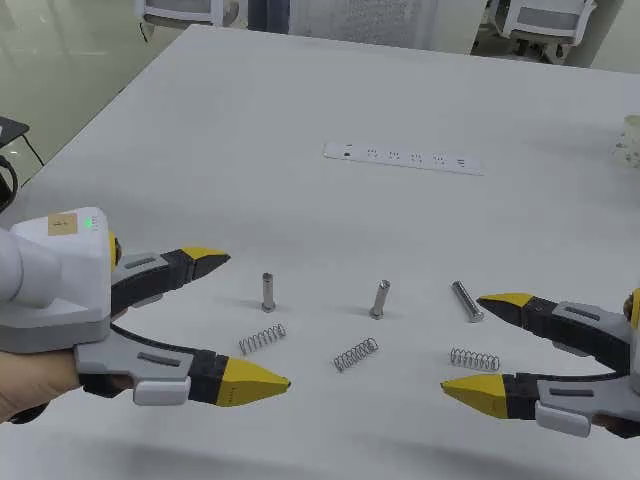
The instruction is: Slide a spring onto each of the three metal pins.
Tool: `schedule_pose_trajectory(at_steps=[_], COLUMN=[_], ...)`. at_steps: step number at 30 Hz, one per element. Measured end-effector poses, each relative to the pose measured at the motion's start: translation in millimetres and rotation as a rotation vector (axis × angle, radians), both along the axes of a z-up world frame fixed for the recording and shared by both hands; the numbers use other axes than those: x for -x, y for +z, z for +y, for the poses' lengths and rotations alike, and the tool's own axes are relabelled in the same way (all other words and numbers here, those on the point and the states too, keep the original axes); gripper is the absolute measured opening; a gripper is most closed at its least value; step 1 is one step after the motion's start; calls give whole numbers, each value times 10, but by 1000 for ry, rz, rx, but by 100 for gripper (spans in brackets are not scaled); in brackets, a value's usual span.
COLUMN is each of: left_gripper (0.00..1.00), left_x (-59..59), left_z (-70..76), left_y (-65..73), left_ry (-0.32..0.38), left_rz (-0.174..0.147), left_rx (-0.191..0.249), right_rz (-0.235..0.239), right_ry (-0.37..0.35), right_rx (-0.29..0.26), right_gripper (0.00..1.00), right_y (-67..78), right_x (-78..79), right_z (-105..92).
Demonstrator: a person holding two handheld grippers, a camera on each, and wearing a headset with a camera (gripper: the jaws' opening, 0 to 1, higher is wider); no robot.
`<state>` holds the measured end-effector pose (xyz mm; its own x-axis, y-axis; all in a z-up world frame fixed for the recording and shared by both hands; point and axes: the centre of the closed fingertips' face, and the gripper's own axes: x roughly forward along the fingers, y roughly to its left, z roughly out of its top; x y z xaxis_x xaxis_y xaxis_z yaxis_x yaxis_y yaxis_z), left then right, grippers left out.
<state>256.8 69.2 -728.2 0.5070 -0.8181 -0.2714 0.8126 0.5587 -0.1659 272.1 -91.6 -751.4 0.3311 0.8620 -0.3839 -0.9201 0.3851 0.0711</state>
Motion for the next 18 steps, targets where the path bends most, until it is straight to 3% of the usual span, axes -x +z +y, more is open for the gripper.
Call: schedule_pose_trajectory(at_steps=[18], left_gripper=[98], left_x=[-29], left_z=[1], left_y=[-2], left_ry=[0], left_rz=[-1], left_rx=[-10], right_rz=[-7], right_ry=[-7], right_rx=[-4], right_gripper=[69], right_y=[10], right_x=[-41], right_z=[-42])
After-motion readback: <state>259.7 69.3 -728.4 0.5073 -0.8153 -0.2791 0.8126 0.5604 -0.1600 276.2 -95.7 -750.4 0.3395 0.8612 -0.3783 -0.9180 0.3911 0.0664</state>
